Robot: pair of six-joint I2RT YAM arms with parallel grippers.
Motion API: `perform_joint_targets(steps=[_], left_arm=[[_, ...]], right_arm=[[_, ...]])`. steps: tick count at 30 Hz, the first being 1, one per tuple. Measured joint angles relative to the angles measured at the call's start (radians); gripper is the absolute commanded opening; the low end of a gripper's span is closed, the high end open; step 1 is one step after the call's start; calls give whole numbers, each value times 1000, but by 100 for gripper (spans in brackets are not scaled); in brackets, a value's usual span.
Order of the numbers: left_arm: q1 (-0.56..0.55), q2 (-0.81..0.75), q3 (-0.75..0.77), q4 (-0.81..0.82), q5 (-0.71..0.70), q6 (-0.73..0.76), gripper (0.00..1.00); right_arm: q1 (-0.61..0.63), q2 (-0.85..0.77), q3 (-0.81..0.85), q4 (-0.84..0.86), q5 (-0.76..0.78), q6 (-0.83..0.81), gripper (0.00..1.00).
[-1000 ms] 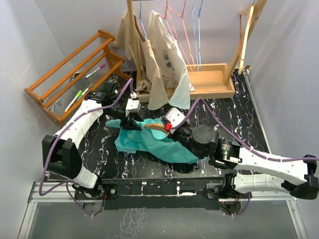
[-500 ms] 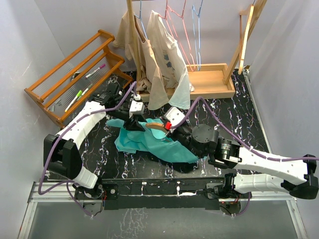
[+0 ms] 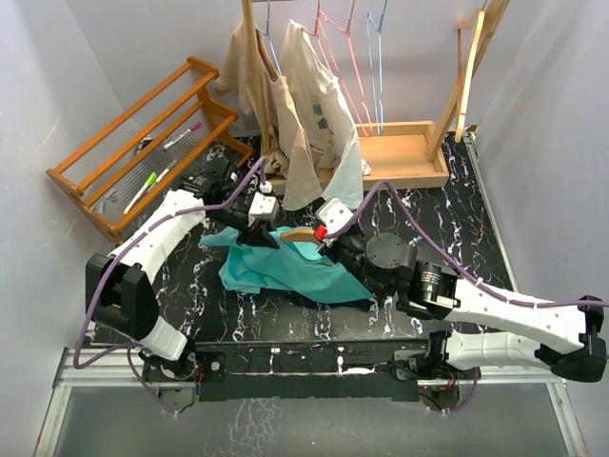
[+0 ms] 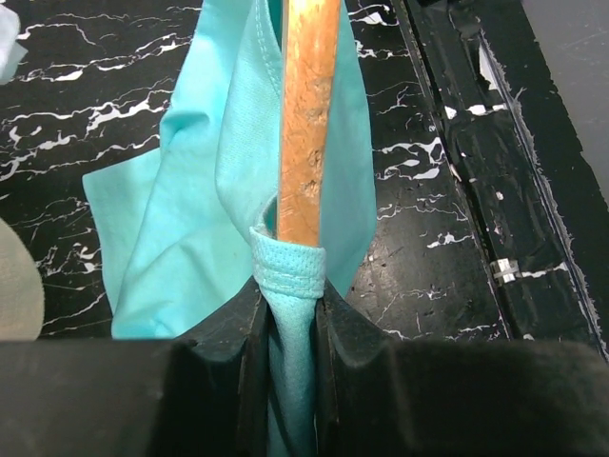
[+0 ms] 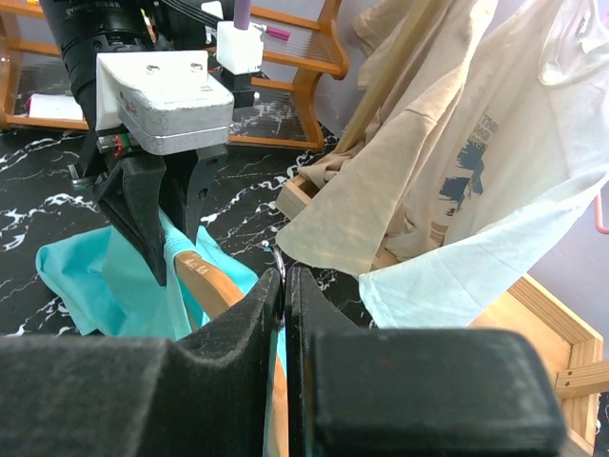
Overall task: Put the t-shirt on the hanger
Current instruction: Pick up the hanger at the center of the board.
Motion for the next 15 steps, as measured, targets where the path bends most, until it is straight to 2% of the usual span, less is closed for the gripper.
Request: perform_joint_targets(steps=[1,5,9,10,12,15], left_arm=[[2,3,13,-9,-6,0,0],[18,10,81,-48,-13,7,0],[44,10,175,-102,-4,6,0],[58,11,199,-116,3,4,0],[95,21,251,-149,21,3,0],[160,51,344,-199,68,6,0]], right_arm=[[-1,2,4,0,5,0,9],[-2,-5,8,1,25,11,35],[-1,-37,8,-8,25,35,52],[0,-49,8,-16,23,42,59],[5,-80,11,-40,19,58,64],[7,-109,46,-92,19,76,65]])
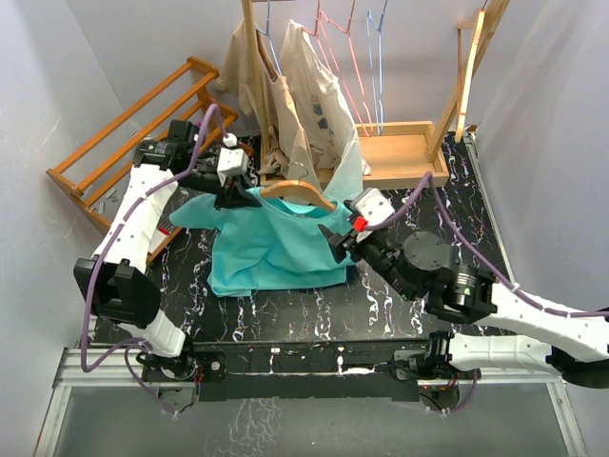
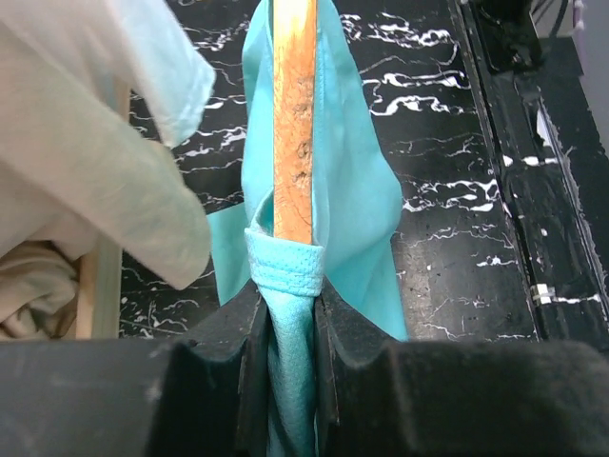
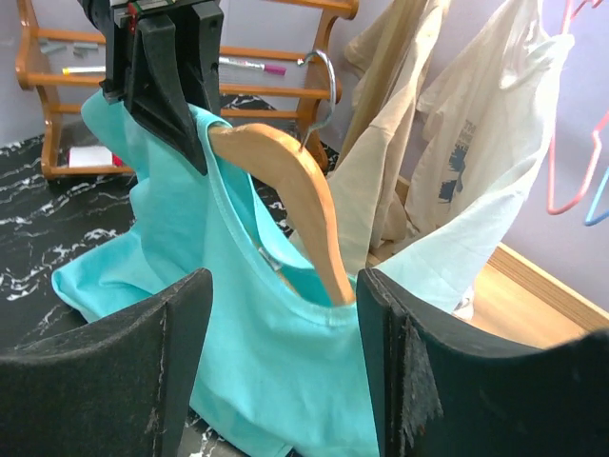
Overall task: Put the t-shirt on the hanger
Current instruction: Pick up the hanger at the center of the board.
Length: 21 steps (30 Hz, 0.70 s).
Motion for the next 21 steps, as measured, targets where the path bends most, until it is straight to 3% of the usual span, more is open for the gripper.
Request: perform_joint_targets(steps=[4,14,18,21], left_arm=[[50,44,78,-70,45,20,0],[56,86,207,-238,129,71,0],[56,72,196,-185,149,-5,0],[56,48,130,-55,159,-135,0]], right_arm=[[0,-18,62,-76,4,26,65],[0,-47,120,-232,5,43,65],[-2,71,285,-266,-8,26,65],[-40,209,435,-259,-90,12,64]])
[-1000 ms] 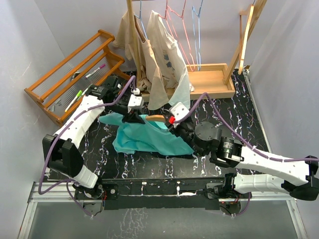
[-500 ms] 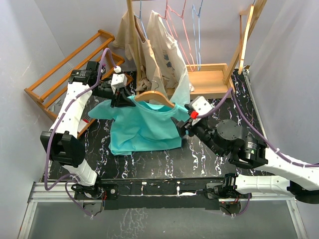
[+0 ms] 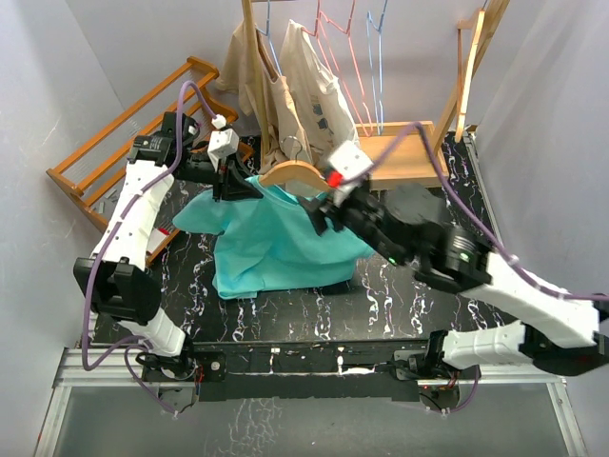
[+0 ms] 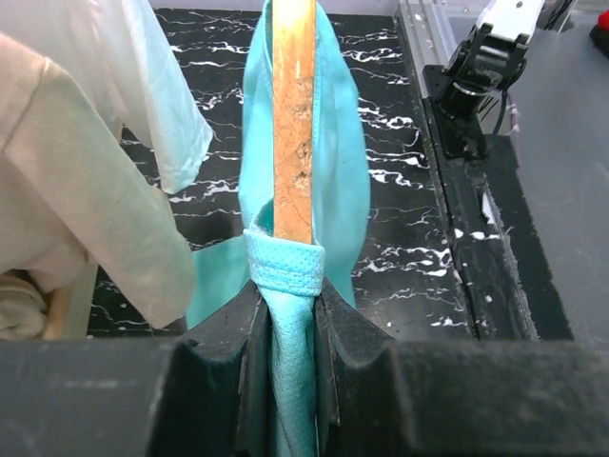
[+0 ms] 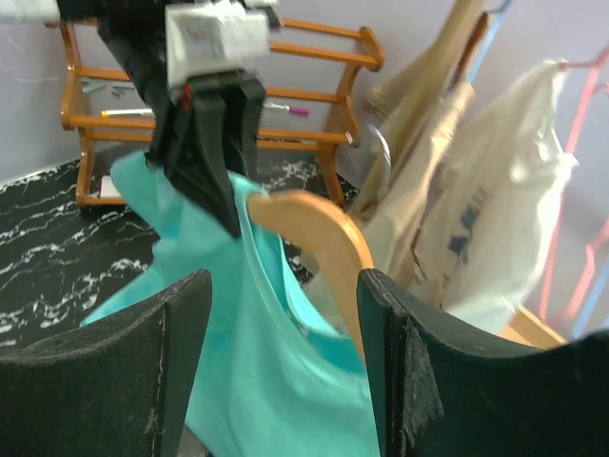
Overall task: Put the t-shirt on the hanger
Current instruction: Pick up the hanger at the center of the board.
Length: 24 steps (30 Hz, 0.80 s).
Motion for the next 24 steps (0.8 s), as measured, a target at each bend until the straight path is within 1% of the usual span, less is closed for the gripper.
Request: perform_joint_targets(steps=[3,6,10,12,14,17,19,21,24], left_arm=[[4,-39,-115,216,11,-197,0],[25,-82,-262,524,31,-465,0],[69,-98,-397,954,80,-832,0],[85,-98,-431,1125,104,-980,0],[97,-98,-441,1251,127,-1085,0],[98,-99,-444,1407,161,-1208,0],[98,-101,-451,1492,179,-1278,0],[97,-108,-478,1598,191,-1361,0],[97,-111,-518,1758,212,-1485,0]], right_arm=[[-62,146,114,17,-96,-13,64],[-134,255,166,31,-201,-17,65],[-306,317,218,37,-364,10,66],[-404,318,249,37,-439,30,66],[-521,312,286,52,-542,63,66],[-705,282,297,68,-695,108,66],[-787,267,296,66,-766,121,66],[-834,254,286,61,-843,122,66],[-848,233,244,38,-942,113,66]])
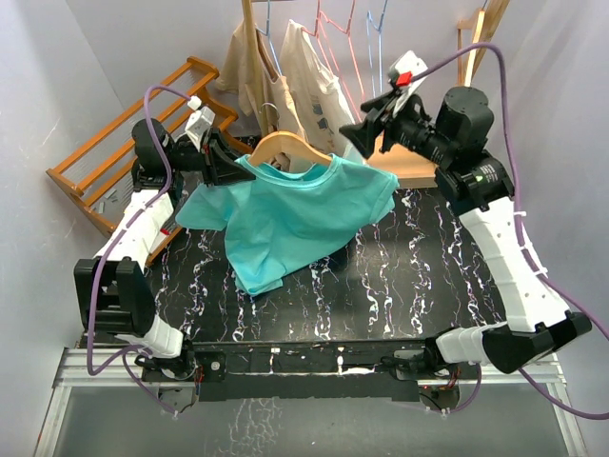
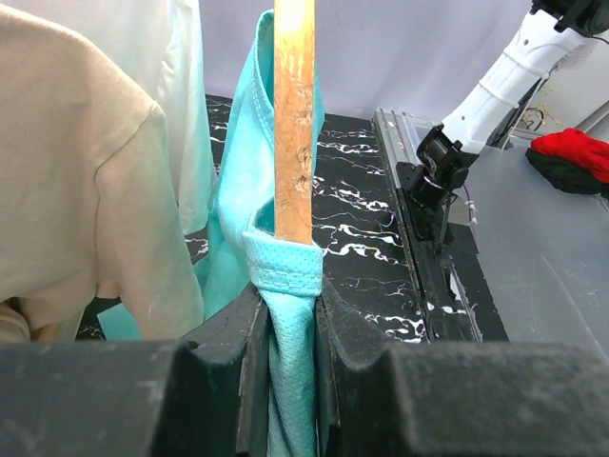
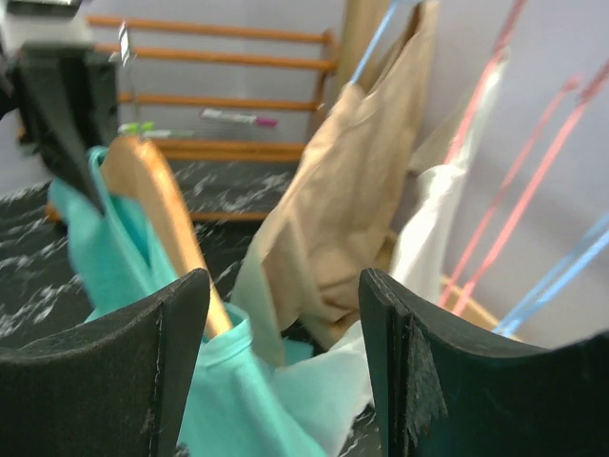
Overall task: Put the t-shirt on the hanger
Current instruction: Pick up the hanger at the center of the board.
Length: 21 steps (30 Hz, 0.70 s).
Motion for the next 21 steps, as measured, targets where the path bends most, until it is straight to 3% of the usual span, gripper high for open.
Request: perform_joint_targets(steps=[5,15,21], left_arm=[[0,24,6,117,0,-110,0],[-13,33,11,53,2,-48,0],[-13,16,-64,221,21,-168,0]], right_arm=[[3,-24,-119,-52,-79,-36,66],[2,-22,-185,-189,-92,-185,66],[2,-5,-185,-246,-157,-259,66]])
